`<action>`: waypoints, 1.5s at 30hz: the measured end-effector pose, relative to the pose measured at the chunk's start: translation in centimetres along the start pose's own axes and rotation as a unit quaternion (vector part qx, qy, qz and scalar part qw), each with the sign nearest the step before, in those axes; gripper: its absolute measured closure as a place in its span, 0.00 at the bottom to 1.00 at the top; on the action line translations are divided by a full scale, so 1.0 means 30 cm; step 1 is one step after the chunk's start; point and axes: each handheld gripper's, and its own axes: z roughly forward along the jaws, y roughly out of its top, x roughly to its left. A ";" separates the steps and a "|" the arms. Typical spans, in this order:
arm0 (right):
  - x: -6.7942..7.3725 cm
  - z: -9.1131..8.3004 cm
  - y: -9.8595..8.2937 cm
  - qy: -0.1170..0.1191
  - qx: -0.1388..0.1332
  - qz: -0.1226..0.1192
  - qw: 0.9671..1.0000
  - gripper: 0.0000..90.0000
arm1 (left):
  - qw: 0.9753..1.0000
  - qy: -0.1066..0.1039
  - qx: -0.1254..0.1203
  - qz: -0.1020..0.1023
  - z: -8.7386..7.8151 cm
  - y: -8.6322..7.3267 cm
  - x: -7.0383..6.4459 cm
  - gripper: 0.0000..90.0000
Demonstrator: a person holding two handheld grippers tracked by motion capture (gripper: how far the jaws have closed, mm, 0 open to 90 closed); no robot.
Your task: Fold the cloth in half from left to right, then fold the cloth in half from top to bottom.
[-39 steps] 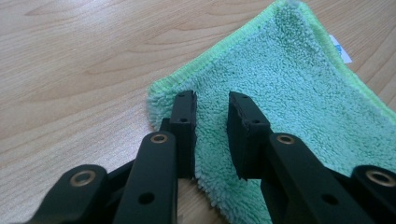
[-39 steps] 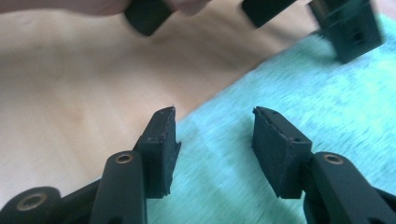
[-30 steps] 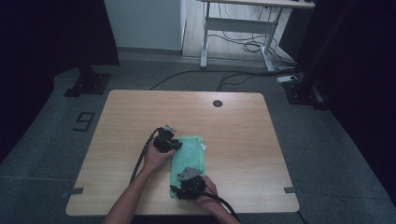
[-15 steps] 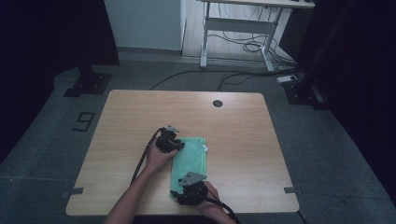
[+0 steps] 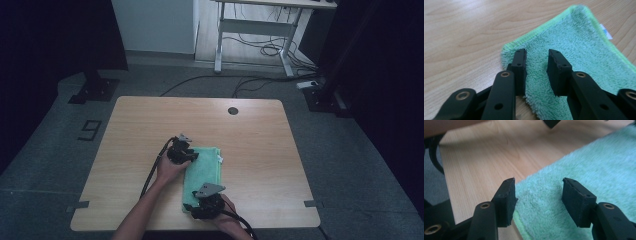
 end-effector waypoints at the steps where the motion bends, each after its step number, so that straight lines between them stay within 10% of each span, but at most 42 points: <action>1: -0.002 -0.005 0.002 0.000 -0.005 0.001 1.000 0.49 | 1.000 -0.004 -0.006 -0.001 -0.009 0.002 -0.002 0.75; 19: -0.198 -0.091 0.042 -0.074 -0.039 0.045 0.995 0.46 | 0.999 0.001 -0.045 -0.015 -0.154 -0.007 0.036 0.55; 45: -0.373 -0.097 0.108 -0.117 -0.047 0.071 0.990 0.47 | 0.999 0.017 -0.043 -0.010 -0.154 -0.001 0.050 0.50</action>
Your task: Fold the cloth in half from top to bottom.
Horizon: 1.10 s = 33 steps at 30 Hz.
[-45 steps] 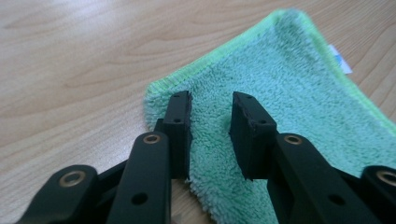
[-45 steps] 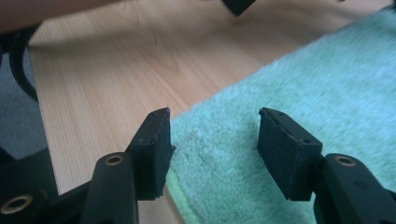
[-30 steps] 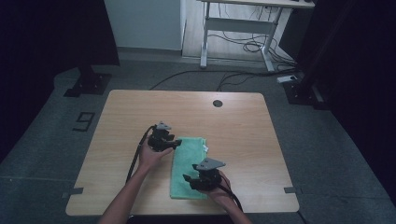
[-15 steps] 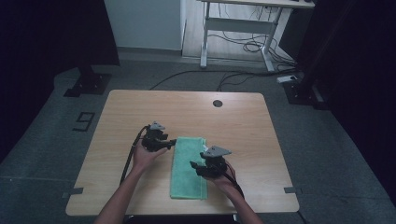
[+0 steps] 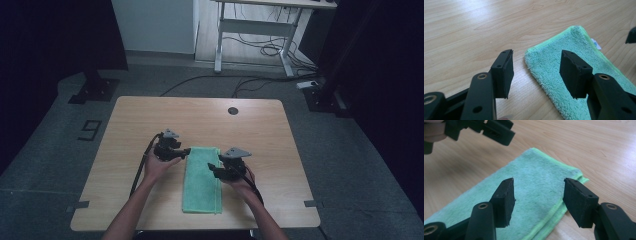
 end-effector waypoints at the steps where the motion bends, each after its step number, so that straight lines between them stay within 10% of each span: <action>1: -0.009 0.004 0.002 -0.001 0.004 0.002 1.000 0.46 | 1.000 -0.001 0.001 0.000 0.003 0.001 0.000 0.50; 17: -0.159 0.059 0.021 -0.032 0.011 0.035 0.999 0.47 | 1.000 0.013 0.014 0.000 0.052 0.007 0.015 0.55; 33: -0.182 0.142 0.059 -0.037 0.031 0.042 0.998 0.48 | 0.999 0.021 0.016 -0.023 0.089 0.007 0.050 0.63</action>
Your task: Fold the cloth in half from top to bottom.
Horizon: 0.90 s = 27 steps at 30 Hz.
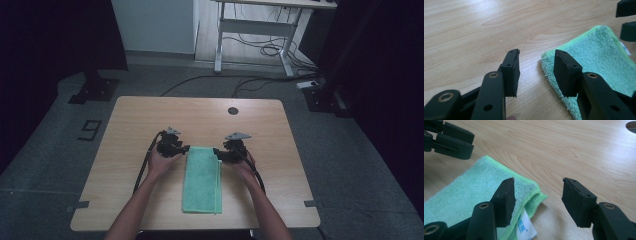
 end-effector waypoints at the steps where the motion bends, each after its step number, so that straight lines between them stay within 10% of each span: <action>1: 0.000 0.006 0.003 -0.001 0.001 -0.002 1.000 0.48 | 1.000 -0.001 0.000 0.000 0.006 0.000 0.000 0.63; 27: -0.004 0.087 -0.019 -0.003 0.039 -0.004 0.999 0.71 | 0.999 -0.008 0.031 0.010 0.078 -0.005 -0.028 0.73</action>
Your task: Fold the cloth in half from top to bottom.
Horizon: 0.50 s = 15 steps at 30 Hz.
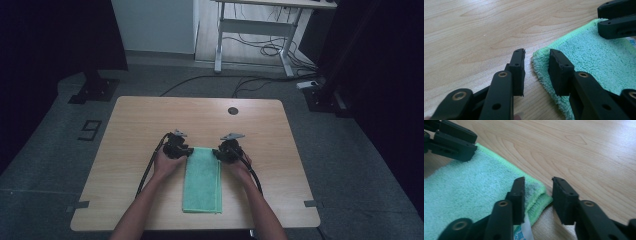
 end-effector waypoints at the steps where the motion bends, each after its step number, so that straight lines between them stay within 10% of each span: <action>1: 0.001 0.000 -0.001 0.003 0.000 0.000 1.000 0.74 | 1.000 -0.002 -0.001 0.000 0.000 -0.001 0.000 0.75; 15: 0.000 -0.022 0.007 0.030 -0.013 -0.020 0.999 0.92 | 0.999 -0.023 -0.016 0.016 -0.026 -0.003 -0.020 0.98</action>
